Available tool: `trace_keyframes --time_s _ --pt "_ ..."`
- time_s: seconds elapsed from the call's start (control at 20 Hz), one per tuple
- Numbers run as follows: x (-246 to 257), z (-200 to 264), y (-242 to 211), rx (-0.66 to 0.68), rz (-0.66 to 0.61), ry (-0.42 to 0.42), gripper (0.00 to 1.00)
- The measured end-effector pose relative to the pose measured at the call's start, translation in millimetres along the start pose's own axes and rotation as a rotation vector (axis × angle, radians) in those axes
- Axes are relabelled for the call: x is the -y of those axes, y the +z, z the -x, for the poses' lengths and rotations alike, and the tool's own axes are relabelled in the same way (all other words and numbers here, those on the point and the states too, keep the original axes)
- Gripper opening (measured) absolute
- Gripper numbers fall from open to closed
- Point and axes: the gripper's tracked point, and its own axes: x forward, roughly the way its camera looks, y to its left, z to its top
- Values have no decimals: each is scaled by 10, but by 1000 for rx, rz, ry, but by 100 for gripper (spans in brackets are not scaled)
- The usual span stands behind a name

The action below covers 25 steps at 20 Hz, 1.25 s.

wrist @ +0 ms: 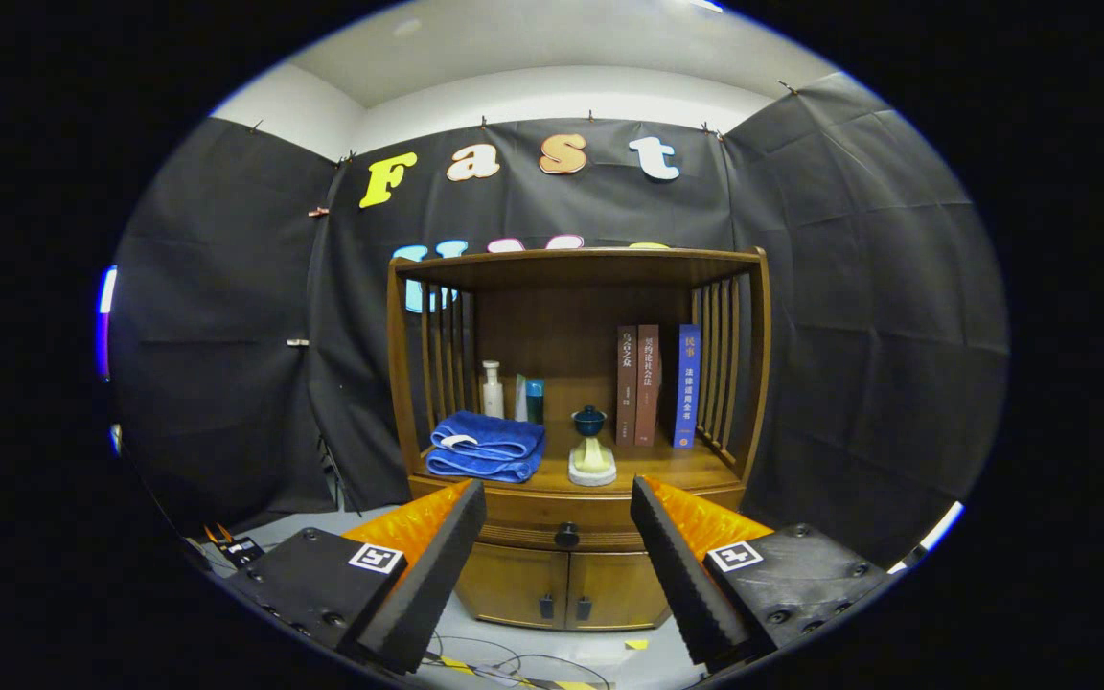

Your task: Pull open the drawer, take out the items inside it, and place them on the countertop above the cabinet.

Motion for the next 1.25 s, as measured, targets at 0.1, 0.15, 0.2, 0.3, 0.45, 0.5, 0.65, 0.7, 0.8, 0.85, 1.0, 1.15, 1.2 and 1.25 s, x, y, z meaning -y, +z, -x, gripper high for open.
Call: trace_keyframes --time_s 0.1,0.15,0.2,0.3,0.45,0.5,0.65,0.7,0.8,0.85,1.0,1.15,1.2,1.25 --pt "-31 16 37 5 12 4 100" --pt "-32 30 40 4 22 0 100" --pt "-51 40 54 4 28 3 100" --pt "-64 53 64 8 23 3 100" --pt "-52 99 66 21 16 -3 100" --pt "-30 111 49 17 19 -9 100" --pt "41 131 31 13 14 -19 100" --pt "64 139 34 13 6 -21 100" --pt "108 136 36 13 -1 -25 100" --pt "137 143 36 13 1 -32 100" --pt "188 151 43 15 7 -45 100" --pt "204 148 23 5 32 -61 100" --pt "199 146 23 0 40 -63 100" --pt "177 138 28 -2 45 -61 100"
